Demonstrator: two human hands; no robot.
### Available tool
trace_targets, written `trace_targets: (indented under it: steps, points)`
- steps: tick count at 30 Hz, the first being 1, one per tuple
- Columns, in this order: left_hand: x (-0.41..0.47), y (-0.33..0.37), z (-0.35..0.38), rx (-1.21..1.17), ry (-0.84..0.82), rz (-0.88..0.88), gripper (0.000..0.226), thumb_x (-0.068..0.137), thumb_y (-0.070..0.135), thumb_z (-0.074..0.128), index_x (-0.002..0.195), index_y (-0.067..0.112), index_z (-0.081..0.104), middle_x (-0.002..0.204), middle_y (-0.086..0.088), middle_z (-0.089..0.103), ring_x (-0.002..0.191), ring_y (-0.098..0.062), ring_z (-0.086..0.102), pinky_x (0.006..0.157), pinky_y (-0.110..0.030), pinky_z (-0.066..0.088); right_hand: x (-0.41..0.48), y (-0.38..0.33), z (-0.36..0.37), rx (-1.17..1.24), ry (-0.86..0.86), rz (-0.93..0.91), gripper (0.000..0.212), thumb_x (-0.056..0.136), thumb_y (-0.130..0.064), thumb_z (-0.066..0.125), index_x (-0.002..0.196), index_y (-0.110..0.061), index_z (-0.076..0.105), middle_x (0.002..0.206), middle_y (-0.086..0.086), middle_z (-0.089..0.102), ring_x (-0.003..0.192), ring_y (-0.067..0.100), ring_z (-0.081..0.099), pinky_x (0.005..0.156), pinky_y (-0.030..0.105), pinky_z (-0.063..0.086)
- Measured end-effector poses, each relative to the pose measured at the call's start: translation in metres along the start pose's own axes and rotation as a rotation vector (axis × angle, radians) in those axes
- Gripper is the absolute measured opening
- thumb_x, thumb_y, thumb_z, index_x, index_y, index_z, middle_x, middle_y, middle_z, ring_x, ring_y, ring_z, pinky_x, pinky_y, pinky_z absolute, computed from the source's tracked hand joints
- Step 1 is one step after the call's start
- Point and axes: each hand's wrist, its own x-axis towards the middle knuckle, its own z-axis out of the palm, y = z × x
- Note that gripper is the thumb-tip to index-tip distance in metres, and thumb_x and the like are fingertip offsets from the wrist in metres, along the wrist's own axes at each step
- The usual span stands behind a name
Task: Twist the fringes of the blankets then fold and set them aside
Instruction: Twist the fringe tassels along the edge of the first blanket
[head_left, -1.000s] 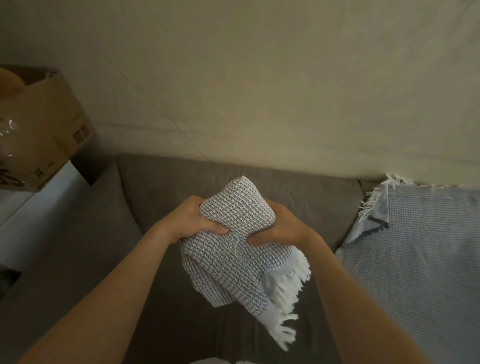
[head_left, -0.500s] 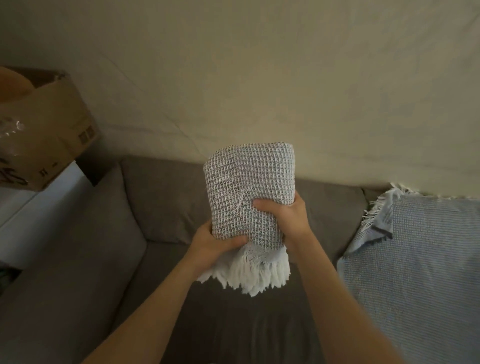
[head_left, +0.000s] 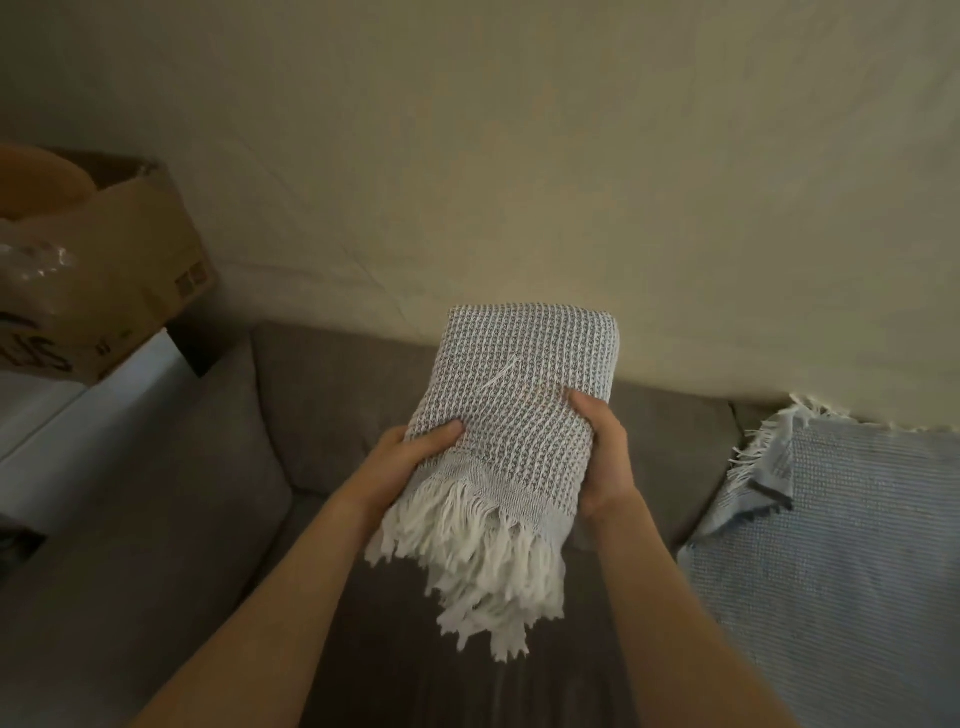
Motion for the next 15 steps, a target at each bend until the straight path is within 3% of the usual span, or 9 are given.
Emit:
trace_targets:
  steps: [4, 7, 9, 12, 13, 15]
  points:
    - [0.001, 0.000, 0.005, 0.011, 0.045, 0.110, 0.048, 0.091, 0.037, 0.078, 0.133, 0.016, 0.066, 0.126, -0.007, 0.076, 0.111, -0.024, 0.076, 0.099, -0.043, 0.058, -0.009, 0.007, -0.008, 0.066, -0.019, 0.017, 0.051, 0.097, -0.040, 0.052, 0.138, -0.010, 0.062, 0.133, 0.022, 0.070, 0.114, 0.039, 0.072, 0.091, 0.052, 0.059]
    - [0.001, -0.002, 0.006, 0.068, 0.081, 0.156, 0.042, 0.097, 0.039, 0.073, 0.134, 0.023, 0.062, 0.128, 0.001, 0.073, 0.112, -0.014, 0.074, 0.093, -0.032, 0.058, -0.016, 0.010, -0.013, 0.106, -0.012, -0.033, 0.052, 0.093, -0.045, 0.051, 0.131, -0.012, 0.065, 0.120, 0.017, 0.076, 0.103, 0.032, 0.077, 0.076, 0.044, 0.065]
    - [-0.001, -0.003, 0.009, 0.116, 0.039, 0.139, 0.032, 0.101, 0.037, 0.068, 0.121, 0.013, 0.074, 0.114, -0.001, 0.080, 0.102, -0.013, 0.077, 0.084, -0.027, 0.059, -0.020, 0.010, -0.018, 0.096, 0.025, -0.094, 0.054, 0.088, -0.045, 0.052, 0.130, -0.013, 0.063, 0.109, 0.011, 0.080, 0.092, 0.026, 0.079, 0.068, 0.037, 0.065]
    - [-0.002, -0.003, 0.012, 0.218, 0.095, 0.150, 0.043, 0.087, 0.045, 0.078, 0.087, 0.002, 0.075, 0.084, -0.004, 0.077, 0.079, -0.014, 0.074, 0.075, -0.028, 0.057, -0.026, 0.013, -0.023, 0.082, 0.039, -0.158, 0.046, 0.093, -0.044, 0.047, 0.126, -0.016, 0.064, 0.105, 0.006, 0.080, 0.088, 0.021, 0.080, 0.065, 0.033, 0.064]
    - [-0.002, -0.003, 0.011, 0.205, 0.119, 0.157, 0.047, 0.082, 0.048, 0.083, 0.089, 0.002, 0.075, 0.089, -0.007, 0.078, 0.083, -0.016, 0.075, 0.080, -0.031, 0.059, -0.029, 0.015, -0.024, 0.080, 0.052, -0.162, 0.041, 0.099, -0.042, 0.043, 0.125, -0.017, 0.065, 0.105, 0.005, 0.080, 0.088, 0.020, 0.079, 0.064, 0.033, 0.064]
    - [-0.005, -0.005, 0.012, 0.178, 0.105, 0.135, 0.065, 0.075, 0.055, 0.090, 0.116, 0.007, 0.075, 0.120, -0.012, 0.077, 0.108, -0.024, 0.076, 0.102, -0.043, 0.057, -0.032, 0.018, -0.027, 0.075, 0.074, -0.176, 0.040, 0.109, -0.037, 0.034, 0.123, -0.016, 0.065, 0.102, 0.003, 0.081, 0.087, 0.018, 0.079, 0.065, 0.032, 0.063]
